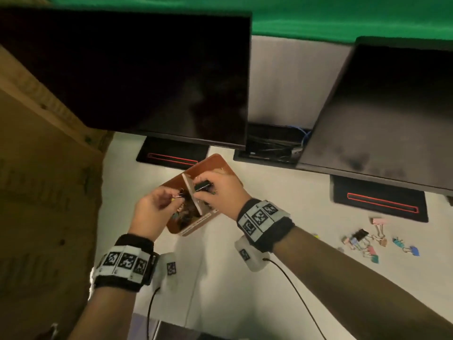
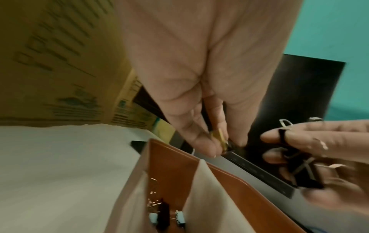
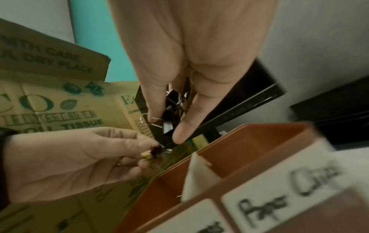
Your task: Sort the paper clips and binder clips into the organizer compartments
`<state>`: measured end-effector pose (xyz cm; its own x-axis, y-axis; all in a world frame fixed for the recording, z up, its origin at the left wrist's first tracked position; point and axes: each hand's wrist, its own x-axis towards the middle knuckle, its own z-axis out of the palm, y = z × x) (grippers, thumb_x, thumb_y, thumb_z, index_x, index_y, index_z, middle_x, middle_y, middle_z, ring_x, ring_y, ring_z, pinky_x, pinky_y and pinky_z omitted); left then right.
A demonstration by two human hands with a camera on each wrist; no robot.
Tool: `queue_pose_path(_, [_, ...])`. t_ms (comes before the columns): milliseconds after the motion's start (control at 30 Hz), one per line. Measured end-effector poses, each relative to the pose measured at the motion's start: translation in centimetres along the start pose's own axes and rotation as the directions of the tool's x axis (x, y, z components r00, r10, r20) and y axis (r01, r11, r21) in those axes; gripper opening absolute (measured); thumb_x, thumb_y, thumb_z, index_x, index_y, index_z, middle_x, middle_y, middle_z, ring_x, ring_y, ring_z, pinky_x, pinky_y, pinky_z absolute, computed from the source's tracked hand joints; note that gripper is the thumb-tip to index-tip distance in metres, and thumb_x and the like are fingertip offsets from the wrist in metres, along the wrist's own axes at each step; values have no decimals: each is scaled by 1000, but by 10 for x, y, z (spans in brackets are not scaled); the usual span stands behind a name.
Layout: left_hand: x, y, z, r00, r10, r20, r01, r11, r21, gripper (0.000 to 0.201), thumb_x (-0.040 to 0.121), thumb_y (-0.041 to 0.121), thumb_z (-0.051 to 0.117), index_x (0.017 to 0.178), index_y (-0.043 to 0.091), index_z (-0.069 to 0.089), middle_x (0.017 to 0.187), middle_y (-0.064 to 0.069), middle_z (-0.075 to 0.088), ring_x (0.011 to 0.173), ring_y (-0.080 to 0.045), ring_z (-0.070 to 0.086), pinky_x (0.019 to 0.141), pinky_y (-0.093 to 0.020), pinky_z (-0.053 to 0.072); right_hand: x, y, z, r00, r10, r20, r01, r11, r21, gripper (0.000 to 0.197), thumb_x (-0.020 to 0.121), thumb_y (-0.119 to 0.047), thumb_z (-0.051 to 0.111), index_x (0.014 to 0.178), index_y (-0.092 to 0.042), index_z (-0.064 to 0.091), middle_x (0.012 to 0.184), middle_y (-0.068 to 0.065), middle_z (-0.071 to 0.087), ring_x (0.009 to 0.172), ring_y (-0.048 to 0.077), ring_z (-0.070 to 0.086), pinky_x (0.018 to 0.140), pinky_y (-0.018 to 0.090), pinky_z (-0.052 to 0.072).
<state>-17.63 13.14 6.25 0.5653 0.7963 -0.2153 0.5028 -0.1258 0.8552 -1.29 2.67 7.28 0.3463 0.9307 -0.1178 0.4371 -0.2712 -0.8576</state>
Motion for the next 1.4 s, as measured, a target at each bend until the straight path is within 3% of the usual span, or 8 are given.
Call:
queue_pose_path(167, [-8,-2,-16,977,-203,67,212,958,-193,33,97,41,35,114,21,56,102,-2,63,89,-22,65,71,-29,53,21,-22,47,998,-5,59,10,997,-83,38,88,-28,60,124,-23,51,118,2,60,102,18,59,92,36,51])
queue_pose_path(300, [-15,2,-16,993,-109,47,113,989,-96,28,96,44,36,109,28,55,103,2,62,88,-16,63,74,-31,54,5,-14,43,996,53,74,-53,999,-9,45,88,-28,59,131,-23,44,124,3,59,107,18,60,91,38,53])
queue_pose_path(533, [-26,32,29,976,120,184,-135,988,69,13,93,31,50,92,28,62,88,4,66,79,-11,61,72,-28,51,-86,60,-32,994,107,-33,-111,983,-147,33,85,-29,65,116,-28,56,108,-6,54,79,11,56,69,5,40])
queue_pose_path(600, [-27,38,63,942,128,310,-174,977,122,11,89,29,57,100,30,60,102,10,64,90,-9,60,78,-25,50,-121,96,-58,974,214,-77,-225,954,-199,38,82,-32,68,118,-30,55,108,-5,54,75,11,54,68,7,40])
queue_pose_path(833, [-56,55,203,729,92,679,-336,912,237,81,70,40,76,136,36,31,130,7,31,97,-12,52,85,-21,47,-227,175,-129,804,542,-245,-594,747,-299,76,69,-43,77,133,-33,36,127,0,41,93,14,55,84,28,51])
queue_pose_path(967, [-70,41,260,658,-13,753,-389,850,355,105,60,42,81,142,36,15,143,9,14,118,-19,46,102,-33,43,-254,202,-144,735,637,-232,-677,674,-296,91,65,-46,78,137,-35,24,138,4,32,99,23,59,81,36,57])
queue_pose_path(1133, [-82,35,295,694,-3,720,-398,832,388,100,67,25,80,144,26,18,138,3,20,117,-15,46,102,-29,43,-255,221,-144,765,613,-197,-644,723,-250,99,65,-42,80,142,-32,19,139,6,27,106,24,58,89,36,54])
queue_pose_path(1400, [-86,41,314,781,2,624,-261,910,324,68,72,14,77,132,15,44,120,6,31,72,-9,49,72,-11,44,-221,224,-127,865,491,-100,-491,788,-372,80,69,-52,72,137,-33,33,126,1,34,110,24,46,88,39,52])
